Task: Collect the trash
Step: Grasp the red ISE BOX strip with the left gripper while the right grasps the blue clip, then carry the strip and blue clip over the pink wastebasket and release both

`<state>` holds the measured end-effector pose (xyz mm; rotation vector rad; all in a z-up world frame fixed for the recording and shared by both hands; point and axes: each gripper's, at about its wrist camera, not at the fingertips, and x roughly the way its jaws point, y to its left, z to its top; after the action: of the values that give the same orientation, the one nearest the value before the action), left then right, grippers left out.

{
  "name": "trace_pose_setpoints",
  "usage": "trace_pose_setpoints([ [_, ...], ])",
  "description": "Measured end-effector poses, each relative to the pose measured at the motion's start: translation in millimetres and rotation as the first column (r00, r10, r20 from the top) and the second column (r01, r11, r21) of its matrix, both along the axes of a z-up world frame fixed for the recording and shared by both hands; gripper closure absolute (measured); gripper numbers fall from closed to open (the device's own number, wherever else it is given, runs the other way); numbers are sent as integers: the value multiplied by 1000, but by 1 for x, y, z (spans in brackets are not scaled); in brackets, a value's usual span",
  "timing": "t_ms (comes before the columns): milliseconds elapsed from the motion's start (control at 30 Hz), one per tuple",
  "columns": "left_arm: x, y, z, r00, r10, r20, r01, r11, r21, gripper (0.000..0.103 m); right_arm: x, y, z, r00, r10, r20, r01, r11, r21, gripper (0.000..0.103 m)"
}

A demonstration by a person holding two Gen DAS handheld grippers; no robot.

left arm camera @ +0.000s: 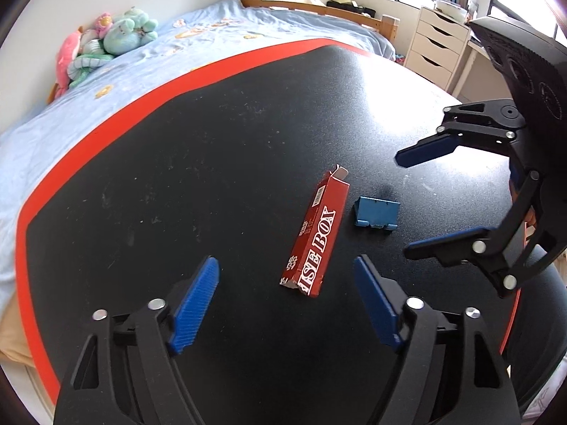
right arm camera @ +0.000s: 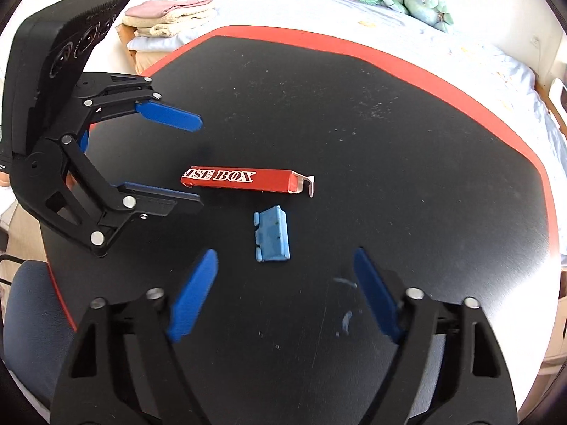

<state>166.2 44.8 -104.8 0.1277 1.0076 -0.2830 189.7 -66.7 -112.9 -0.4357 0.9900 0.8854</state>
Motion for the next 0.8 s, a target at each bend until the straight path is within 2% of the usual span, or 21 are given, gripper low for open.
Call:
trace_pose_setpoints([
  [33, 1, -1, -1, 1000, -4, 4, 4, 1000, -1, 35, 2, 1, -1, 1000, 0, 2, 0, 1000, 2, 35],
  [100, 2, -2, -3, 1000, -10, 4, 10, 1000, -2, 42, 3, 3, -4, 1000, 6, 4, -6, 1000, 1, 47],
  [233, 3, -5, -6, 1000, -13, 14, 13, 1000, 5, 61, 2, 8, -6, 999, 23, 28, -23, 1000, -5, 57],
  [267, 3, -5, -6, 1000, -7, 16, 7, 1000, 3, 68, 2, 9, -6, 999, 23, 35, -23, 1000, -7, 64],
  [300, 3, -5, -5, 1000, -2, 17, 2, 1000, 3, 72, 2, 9, -5, 999, 25, 37, -25, 1000, -5, 73],
  [367, 2, -6, -5, 1000, 5, 15, -5, 1000, 0, 86, 2, 11, -5, 999, 32, 39, -32, 999, -5, 83],
  [633, -2, -5, -3, 999, 51, -1, -51, 998, -25, 89, -1, 9, -2, 999, 10, 35, -10, 1000, 0, 83],
  [800, -13, -7, 8, 997, 74, 7, -74, 996, -44, 89, -6, 1, 9, 999, -9, 41, 8, 1000, 18, 83],
])
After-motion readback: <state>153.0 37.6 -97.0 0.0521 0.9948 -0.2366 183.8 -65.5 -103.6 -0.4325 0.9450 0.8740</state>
